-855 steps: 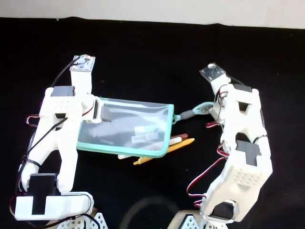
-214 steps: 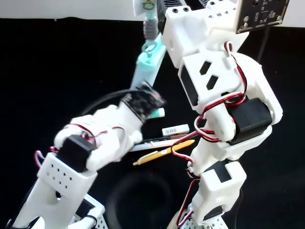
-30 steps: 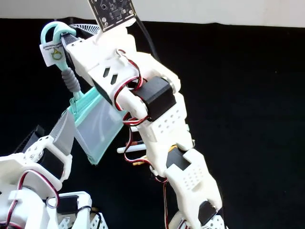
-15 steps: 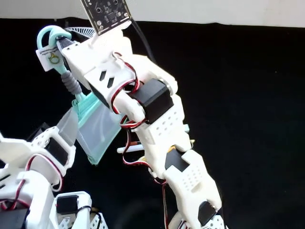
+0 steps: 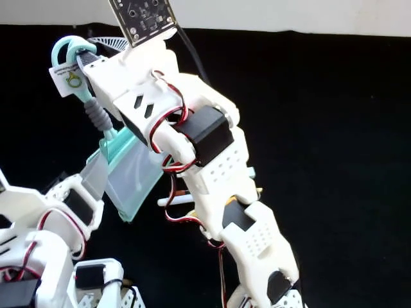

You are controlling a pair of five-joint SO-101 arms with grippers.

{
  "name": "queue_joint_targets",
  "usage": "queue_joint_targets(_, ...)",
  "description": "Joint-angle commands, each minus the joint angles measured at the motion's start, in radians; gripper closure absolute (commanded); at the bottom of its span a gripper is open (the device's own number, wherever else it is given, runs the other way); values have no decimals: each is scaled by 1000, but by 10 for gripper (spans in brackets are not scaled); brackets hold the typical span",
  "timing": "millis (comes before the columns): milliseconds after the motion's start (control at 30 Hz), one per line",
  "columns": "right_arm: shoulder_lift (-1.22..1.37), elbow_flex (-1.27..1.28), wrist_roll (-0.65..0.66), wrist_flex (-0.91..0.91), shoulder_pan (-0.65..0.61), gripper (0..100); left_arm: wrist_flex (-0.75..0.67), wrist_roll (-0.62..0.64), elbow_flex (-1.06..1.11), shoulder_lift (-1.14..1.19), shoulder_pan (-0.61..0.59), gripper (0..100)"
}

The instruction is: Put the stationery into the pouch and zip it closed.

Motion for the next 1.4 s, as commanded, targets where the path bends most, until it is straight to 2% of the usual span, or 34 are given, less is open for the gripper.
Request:
queue_joint_targets(0,-4,-28,-9,4,-8,992,29,-5,27,1,-7,748)
queue_joint_targets(100,-4,-28,-9,4,-8,992,69,-5,30,1,-2,780)
queue_joint_targets(167,-4,-28,-9,4,-7,992,72,-9,30,1,-2,854)
queue_joint_targets(267,-4,-28,-9,4,-7,992,68,-91,25,1,-4,993)
queue_joint_targets(500,-4,-28,-6,4,-2,992,68,-115,22,1,-5,993)
queue_joint_targets(767,-7,-28,-9,10,68,992,51,-117,-2,1,-7,993)
queue_joint_targets(933,-7,-71,-9,84,111,992,-58,-117,-74,12,-7,993)
queue_joint_targets(1133,-10,-116,-3,194,124,992,-210,-120,-13,12,-7,993)
queue_joint_targets(1367,-8,-116,-5,292,153,992,-373,-209,90,12,-7,993)
